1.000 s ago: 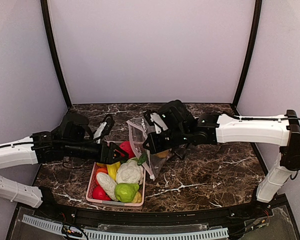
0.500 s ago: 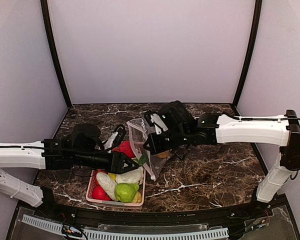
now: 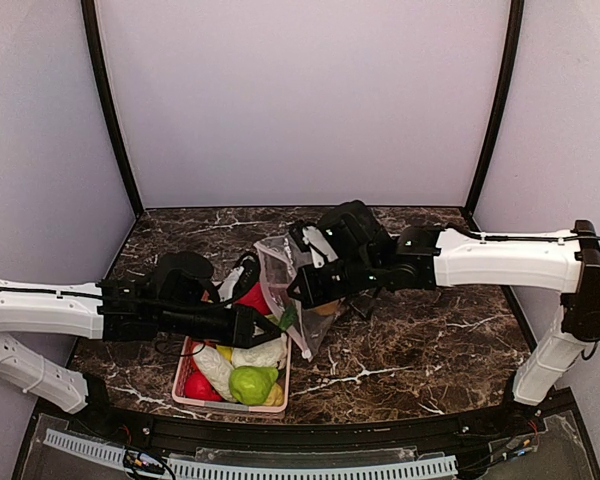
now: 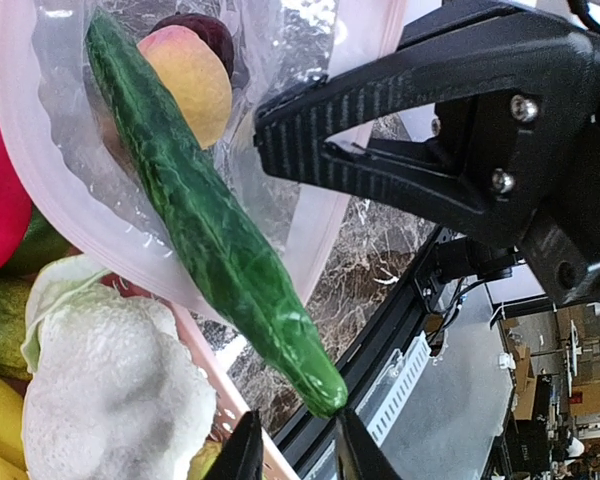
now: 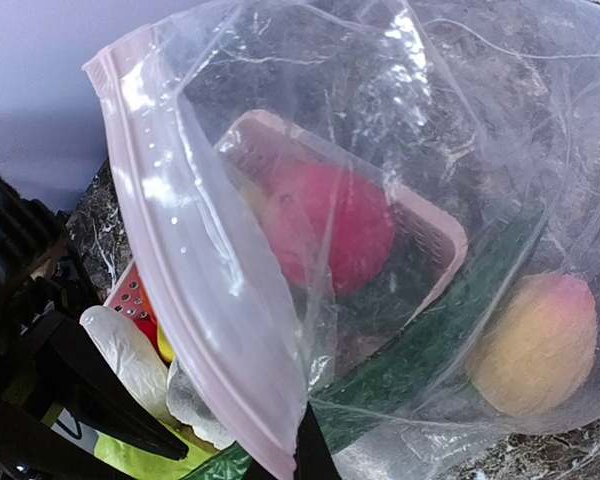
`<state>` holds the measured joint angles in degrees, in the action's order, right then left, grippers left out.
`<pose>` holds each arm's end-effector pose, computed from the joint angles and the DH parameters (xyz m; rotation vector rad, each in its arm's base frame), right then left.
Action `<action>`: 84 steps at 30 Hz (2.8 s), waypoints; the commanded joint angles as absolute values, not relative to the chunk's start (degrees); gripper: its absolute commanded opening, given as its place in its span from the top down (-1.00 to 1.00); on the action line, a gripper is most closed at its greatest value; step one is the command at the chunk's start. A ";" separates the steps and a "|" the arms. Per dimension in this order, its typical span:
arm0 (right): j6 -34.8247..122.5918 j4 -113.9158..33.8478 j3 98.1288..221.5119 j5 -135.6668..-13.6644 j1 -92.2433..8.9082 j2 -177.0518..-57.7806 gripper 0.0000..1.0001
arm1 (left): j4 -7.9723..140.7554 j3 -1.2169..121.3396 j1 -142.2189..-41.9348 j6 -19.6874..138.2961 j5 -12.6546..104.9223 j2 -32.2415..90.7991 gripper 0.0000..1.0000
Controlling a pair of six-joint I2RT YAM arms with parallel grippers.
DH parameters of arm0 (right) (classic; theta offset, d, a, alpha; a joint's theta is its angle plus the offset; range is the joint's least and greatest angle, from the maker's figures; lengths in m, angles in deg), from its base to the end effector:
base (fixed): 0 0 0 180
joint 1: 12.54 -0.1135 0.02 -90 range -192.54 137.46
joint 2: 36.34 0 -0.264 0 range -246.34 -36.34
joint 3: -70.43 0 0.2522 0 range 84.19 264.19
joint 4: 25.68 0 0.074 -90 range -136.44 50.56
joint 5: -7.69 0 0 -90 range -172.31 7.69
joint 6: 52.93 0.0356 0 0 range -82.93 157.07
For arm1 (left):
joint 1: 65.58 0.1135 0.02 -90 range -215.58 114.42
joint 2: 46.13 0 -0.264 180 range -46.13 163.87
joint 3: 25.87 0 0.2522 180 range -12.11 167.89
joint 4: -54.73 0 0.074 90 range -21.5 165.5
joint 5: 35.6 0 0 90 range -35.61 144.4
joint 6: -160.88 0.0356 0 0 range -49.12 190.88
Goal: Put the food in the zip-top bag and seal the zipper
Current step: Adjust the fake vegetable in the zipper food storage bag.
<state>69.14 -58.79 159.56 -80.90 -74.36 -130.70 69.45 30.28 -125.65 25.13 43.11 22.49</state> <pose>0.1773 0.3329 0.2858 -0.6304 2.3177 0.8697 0.1271 -0.2348 0.2551 0.4276 2.2821 -1.2669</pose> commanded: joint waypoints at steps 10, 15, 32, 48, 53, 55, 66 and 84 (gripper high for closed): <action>70.12 -57.74 158.48 -80.05 -74.18 -128.52 1.00 | 63.55 32.37 -125.84 24.95 46.94 27.15 0.68; 70.88 -56.99 158.04 -79.21 -74.16 -128.62 1.00 | 63.07 32.91 -125.74 24.86 51.86 28.45 0.70; 71.66 -55.78 155.10 -81.31 -74.21 -125.70 1.00 | 64.45 33.39 -125.21 30.58 43.87 27.43 0.36; 71.89 -55.79 155.74 -80.72 -74.14 -125.70 1.00 | 61.07 34.44 -126.09 29.69 41.23 33.63 0.38; 71.93 -55.79 155.75 -80.56 -74.14 -125.72 1.00 | 60.07 35.52 -126.06 29.15 43.41 35.23 0.54; 71.96 -55.79 155.73 -80.47 -74.12 -125.71 1.00 | 60.51 35.75 -126.05 28.77 45.39 35.60 0.60; 72.58 -55.43 154.48 -80.81 -74.15 -124.84 1.00 | 58.73 35.93 -124.66 26.95 48.05 37.39 0.72; 72.94 -56.76 152.78 -83.71 -72.49 -122.10 1.00 | 88.98 36.65 -123.84 35.83 50.10 19.01 -0.32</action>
<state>72.20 -56.67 154.12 -82.38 -73.07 -124.25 74.95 36.21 -124.54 34.26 49.36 21.47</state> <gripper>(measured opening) 0.005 0.625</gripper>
